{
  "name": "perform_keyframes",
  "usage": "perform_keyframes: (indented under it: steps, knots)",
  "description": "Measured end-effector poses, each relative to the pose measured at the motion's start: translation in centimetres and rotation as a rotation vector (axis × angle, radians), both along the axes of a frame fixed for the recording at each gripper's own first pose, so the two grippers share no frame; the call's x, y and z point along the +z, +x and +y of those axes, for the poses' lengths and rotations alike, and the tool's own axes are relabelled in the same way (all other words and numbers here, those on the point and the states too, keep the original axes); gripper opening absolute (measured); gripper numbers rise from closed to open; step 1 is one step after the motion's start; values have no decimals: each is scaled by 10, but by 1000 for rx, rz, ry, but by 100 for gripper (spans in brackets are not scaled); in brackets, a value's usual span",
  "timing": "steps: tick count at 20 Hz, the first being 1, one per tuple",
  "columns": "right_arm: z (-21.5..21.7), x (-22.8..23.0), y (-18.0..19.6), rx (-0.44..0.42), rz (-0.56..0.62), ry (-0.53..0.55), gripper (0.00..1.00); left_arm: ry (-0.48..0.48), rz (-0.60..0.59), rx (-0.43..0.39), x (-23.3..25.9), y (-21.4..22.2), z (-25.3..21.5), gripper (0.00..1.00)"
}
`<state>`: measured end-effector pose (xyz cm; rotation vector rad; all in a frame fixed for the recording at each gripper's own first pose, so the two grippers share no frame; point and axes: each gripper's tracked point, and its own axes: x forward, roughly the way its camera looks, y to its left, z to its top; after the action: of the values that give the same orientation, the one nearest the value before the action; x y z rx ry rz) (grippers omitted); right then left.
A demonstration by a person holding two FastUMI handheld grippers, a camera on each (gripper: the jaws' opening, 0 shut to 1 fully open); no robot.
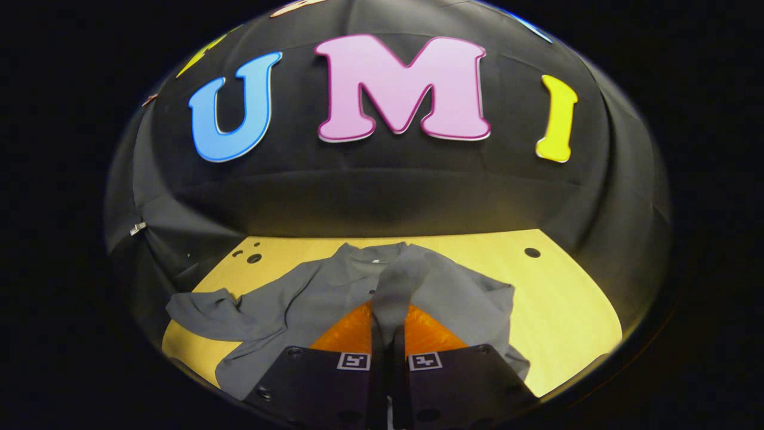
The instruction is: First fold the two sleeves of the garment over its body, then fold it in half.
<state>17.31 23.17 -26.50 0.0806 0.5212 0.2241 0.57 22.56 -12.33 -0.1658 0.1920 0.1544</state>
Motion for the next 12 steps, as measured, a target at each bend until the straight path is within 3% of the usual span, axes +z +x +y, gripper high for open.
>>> perform_keyframes:
  steps: [9,12]
  knots:
    - [69,-92,12,81,144,-40,8,-12,60,95,-31,-15,43,95]
    - [85,-116,11,103,201,-26,16,-11,75,113,-41,-17,51,95]
